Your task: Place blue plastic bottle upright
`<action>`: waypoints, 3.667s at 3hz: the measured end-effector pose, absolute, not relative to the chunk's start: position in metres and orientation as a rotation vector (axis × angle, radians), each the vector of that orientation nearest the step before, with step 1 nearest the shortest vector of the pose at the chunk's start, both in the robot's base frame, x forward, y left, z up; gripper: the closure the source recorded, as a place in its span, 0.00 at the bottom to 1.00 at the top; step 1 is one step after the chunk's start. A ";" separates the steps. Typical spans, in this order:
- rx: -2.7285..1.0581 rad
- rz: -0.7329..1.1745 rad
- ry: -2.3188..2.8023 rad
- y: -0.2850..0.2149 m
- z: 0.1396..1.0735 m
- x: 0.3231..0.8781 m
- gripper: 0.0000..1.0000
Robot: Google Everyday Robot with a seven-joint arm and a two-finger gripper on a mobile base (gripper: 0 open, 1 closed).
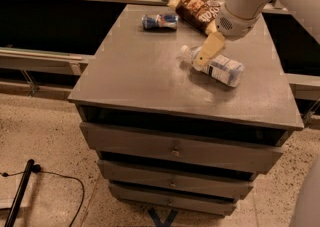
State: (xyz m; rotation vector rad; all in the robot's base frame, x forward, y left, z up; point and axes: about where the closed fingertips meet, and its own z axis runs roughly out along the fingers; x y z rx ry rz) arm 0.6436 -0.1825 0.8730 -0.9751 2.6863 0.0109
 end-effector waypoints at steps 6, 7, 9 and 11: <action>-1.325 0.086 2.738 -0.146 0.813 0.658 0.38; -1.324 0.080 2.741 -0.146 0.816 0.659 0.60; -1.324 0.079 2.741 -0.146 0.826 0.659 1.00; -1.239 0.402 2.248 -0.116 0.944 0.635 1.00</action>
Offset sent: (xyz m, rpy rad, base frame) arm 0.0227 -0.0029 -0.0261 0.0291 0.0028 -0.1090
